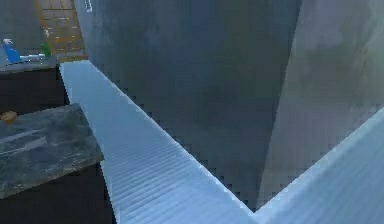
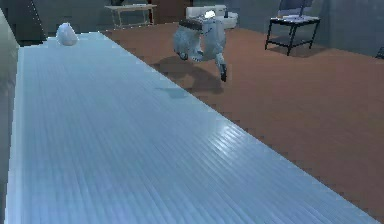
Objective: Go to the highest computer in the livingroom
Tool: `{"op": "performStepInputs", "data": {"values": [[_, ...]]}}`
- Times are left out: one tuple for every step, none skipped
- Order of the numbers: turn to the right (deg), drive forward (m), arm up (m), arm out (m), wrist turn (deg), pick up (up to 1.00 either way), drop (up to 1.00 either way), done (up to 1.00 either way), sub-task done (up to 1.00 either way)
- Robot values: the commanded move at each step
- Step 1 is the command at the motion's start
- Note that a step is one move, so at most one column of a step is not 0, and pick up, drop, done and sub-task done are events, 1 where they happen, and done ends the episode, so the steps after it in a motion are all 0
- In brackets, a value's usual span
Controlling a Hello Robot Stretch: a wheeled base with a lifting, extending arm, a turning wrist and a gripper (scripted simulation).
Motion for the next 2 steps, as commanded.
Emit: {"op": "performStepInputs", "data": {"values": [[0.0,0.70,0.00,0.00,0.0,0.00,0.00,0.00,0.00],[-33.0,0.00,0.00,0.00,0.0,0.00,0.00,0.00,0.00]]}}
